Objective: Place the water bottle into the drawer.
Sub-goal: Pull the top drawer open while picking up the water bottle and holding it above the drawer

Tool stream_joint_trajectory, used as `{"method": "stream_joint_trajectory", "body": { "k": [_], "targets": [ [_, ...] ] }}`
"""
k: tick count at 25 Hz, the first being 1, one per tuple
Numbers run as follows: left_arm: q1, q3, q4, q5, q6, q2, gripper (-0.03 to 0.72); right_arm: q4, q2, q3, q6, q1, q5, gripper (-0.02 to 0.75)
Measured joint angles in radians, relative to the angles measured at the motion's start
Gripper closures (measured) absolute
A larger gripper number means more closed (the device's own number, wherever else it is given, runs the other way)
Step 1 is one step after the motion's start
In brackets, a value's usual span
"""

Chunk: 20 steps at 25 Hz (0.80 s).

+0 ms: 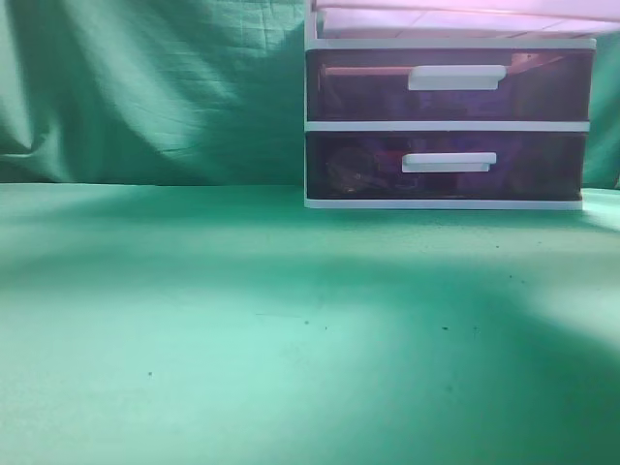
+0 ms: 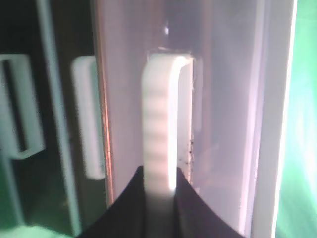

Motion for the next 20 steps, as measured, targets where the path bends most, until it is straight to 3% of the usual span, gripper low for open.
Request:
{"method": "stream_joint_trajectory", "body": {
  "k": [8, 15, 17, 20],
  "targets": [
    [0.000, 0.000, -0.008, 0.000, 0.000, 0.000, 0.393, 0.005, -0.264, 0.301, 0.029, 0.043, -0.042, 0.659],
    [0.000, 0.000, -0.065, -0.006, 0.003, 0.000, 0.393, 0.010, -0.315, 0.374, 0.069, 0.077, -0.044, 0.659],
    [-0.001, 0.000, -0.113, -0.006, 0.035, 0.000, 0.393, 0.010, -0.315, 0.377, 0.069, 0.078, -0.046, 0.659],
    [-0.020, -0.001, -0.244, -0.010, 0.193, 0.013, 0.393, 0.014, -0.315, 0.378, 0.052, 0.078, -0.048, 0.659]
  ]
}}
